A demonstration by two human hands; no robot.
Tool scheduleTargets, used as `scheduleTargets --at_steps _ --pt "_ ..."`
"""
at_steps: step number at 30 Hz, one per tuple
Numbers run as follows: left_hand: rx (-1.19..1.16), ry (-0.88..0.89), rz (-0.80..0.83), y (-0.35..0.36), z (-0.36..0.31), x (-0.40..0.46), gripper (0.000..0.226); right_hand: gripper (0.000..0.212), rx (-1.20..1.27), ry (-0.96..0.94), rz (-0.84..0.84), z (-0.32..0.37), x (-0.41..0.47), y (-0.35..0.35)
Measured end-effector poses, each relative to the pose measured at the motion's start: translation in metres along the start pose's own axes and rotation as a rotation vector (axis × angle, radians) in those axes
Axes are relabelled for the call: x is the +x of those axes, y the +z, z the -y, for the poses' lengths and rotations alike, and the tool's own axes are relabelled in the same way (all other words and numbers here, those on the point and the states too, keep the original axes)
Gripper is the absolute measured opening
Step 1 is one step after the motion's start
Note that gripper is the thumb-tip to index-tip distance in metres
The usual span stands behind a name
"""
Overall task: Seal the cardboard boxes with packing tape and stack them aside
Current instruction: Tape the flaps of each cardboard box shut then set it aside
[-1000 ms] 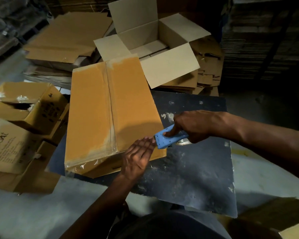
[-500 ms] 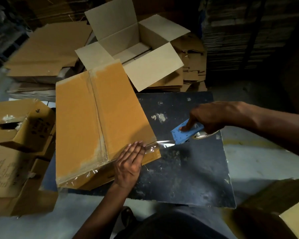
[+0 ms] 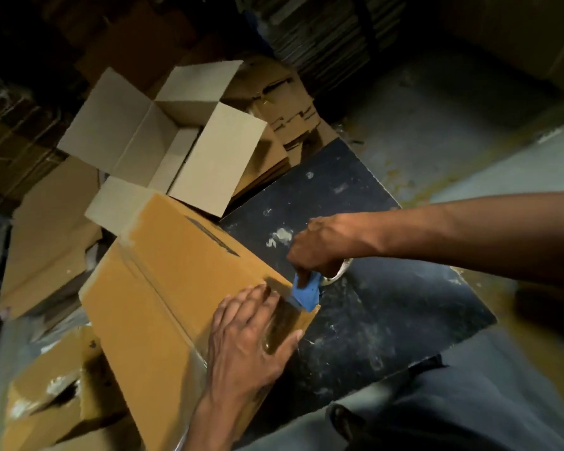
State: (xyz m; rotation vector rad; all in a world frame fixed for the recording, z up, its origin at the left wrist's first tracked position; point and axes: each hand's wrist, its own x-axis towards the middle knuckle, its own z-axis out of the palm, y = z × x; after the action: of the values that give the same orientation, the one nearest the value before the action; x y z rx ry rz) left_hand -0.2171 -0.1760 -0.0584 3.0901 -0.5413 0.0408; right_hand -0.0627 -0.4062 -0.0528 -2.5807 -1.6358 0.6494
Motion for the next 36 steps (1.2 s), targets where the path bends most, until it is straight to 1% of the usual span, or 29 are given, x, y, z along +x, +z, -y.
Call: scheduleTargets --at_steps 2,3,4,6,7,9,12,13,15,16,18,20,21,23,24,26,29,31,34,35,36 --pt "0.043 0.084 0.095 0.000 0.008 0.018 0.078 0.015 0.078 0.065 -0.240 0.002 -0.007 0.010" --pt "0.074 0.113 0.150 0.002 0.012 0.026 0.082 0.012 0.092 0.087 -0.323 0.003 -0.007 0.012" --pt "0.105 0.137 0.200 0.004 0.016 0.033 0.085 0.012 0.049 0.088 -0.272 0.005 -0.003 0.012" --pt "0.147 0.178 0.274 0.007 0.023 0.042 0.092 0.020 -0.040 0.083 -0.028 0.010 0.011 0.010" --pt "0.158 0.196 0.292 0.009 0.026 0.046 0.093 0.022 -0.047 0.086 0.008 0.009 0.016 0.007" --pt "0.162 0.223 0.304 0.012 0.029 0.053 0.092 0.025 -0.023 0.096 -0.006 0.008 0.020 0.004" --pt "0.140 0.234 0.307 0.013 0.029 0.059 0.088 0.021 -0.027 0.122 0.043 0.009 0.025 0.010" --pt "0.131 0.241 0.296 0.014 0.030 0.059 0.087 0.022 -0.066 0.121 0.061 0.011 0.026 0.013" --pt "0.092 0.264 0.262 0.016 0.033 0.055 0.081 0.032 -0.199 0.152 0.155 0.005 0.030 0.031" --pt "0.068 0.278 0.250 0.016 0.034 0.055 0.077 0.034 -0.201 0.185 0.197 -0.005 0.028 0.043" --pt "0.051 0.289 0.242 0.016 0.035 0.057 0.075 0.032 -0.057 0.191 0.252 -0.035 0.023 0.068" --pt "0.079 0.286 0.264 0.017 0.034 0.063 0.079 0.030 0.103 0.176 0.302 -0.065 0.019 0.087" --pt "0.103 0.286 0.292 0.018 0.032 0.066 0.081 0.031 0.155 0.186 0.323 -0.078 0.018 0.094" --pt "0.150 0.289 0.378 0.019 0.029 0.072 0.087 0.043 0.267 0.216 0.356 -0.099 0.021 0.112" --pt "0.174 0.288 0.426 0.018 0.026 0.077 0.092 0.049 0.289 0.223 0.372 -0.106 0.021 0.117" --pt "0.238 0.297 0.525 0.018 0.019 0.088 0.102 0.055 0.303 0.240 0.362 -0.114 0.022 0.121" --pt "0.276 0.326 0.621 0.015 0.013 0.099 0.116 0.054 0.323 0.236 0.344 -0.120 0.023 0.121" --pt "0.176 0.333 0.590 0.012 0.018 0.099 0.114 0.049 0.321 0.257 0.311 -0.121 0.025 0.121" --pt "-0.086 0.355 0.366 0.009 0.032 0.086 0.096 0.043 0.326 0.293 0.257 -0.123 0.024 0.124" --pt "-0.108 0.365 0.333 0.009 0.034 0.081 0.091 0.041 0.342 0.306 0.243 -0.123 0.022 0.123" --pt "-0.097 0.371 0.341 0.009 0.034 0.078 0.089 0.040 0.361 0.314 0.226 -0.123 0.019 0.122"
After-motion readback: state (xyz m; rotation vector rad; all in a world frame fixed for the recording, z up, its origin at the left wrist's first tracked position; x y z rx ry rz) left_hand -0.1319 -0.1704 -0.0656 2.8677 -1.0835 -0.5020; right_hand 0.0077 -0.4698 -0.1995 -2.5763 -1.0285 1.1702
